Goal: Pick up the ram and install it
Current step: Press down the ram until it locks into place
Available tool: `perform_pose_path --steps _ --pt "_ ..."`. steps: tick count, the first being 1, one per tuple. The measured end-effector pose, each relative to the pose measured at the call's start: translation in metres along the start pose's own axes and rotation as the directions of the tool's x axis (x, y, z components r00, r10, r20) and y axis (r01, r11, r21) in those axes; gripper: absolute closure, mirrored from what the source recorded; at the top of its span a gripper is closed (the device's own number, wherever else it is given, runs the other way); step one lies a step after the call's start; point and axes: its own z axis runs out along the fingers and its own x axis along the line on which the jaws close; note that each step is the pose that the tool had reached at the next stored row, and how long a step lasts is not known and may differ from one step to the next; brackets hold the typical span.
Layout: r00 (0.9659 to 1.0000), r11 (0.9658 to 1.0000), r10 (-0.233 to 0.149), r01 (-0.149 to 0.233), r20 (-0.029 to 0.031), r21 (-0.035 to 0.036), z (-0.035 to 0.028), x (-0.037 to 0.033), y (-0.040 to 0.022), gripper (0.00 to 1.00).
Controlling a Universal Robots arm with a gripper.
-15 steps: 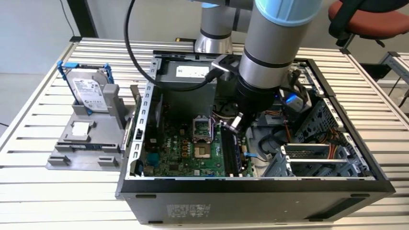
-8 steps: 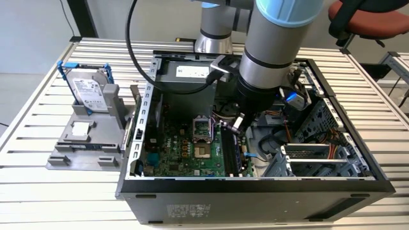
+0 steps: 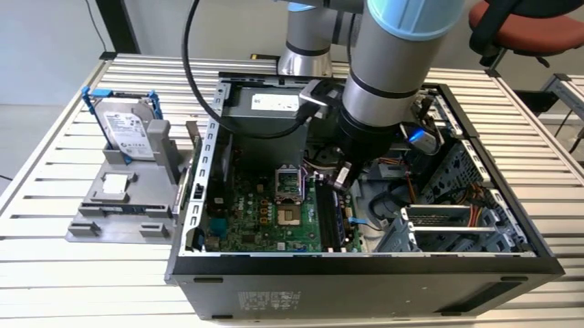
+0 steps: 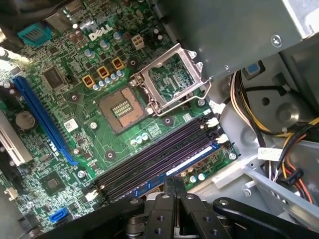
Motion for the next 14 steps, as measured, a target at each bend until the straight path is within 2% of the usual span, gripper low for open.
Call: perform_pose_path --steps 4,10,12,14 --pt "0.9992 0.9992 -0.04 0.04 0.0114 -0.0092 -0.0001 -0.0001 -0.0002 1.0" --pt "0.9987 0.9987 -0.05 0.05 0.0122 -0.0099 -0.0001 -0.0003 -0.0004 1.0" --pt "0.9981 0.9981 -0.061 0.061 0.0141 -0.007 0.0 -0.0005 -0.0007 1.0" --pt "0.9971 0.9972 -0.074 0.074 0.0187 0.0016 -0.0001 -0.0005 -0.0008 1.0"
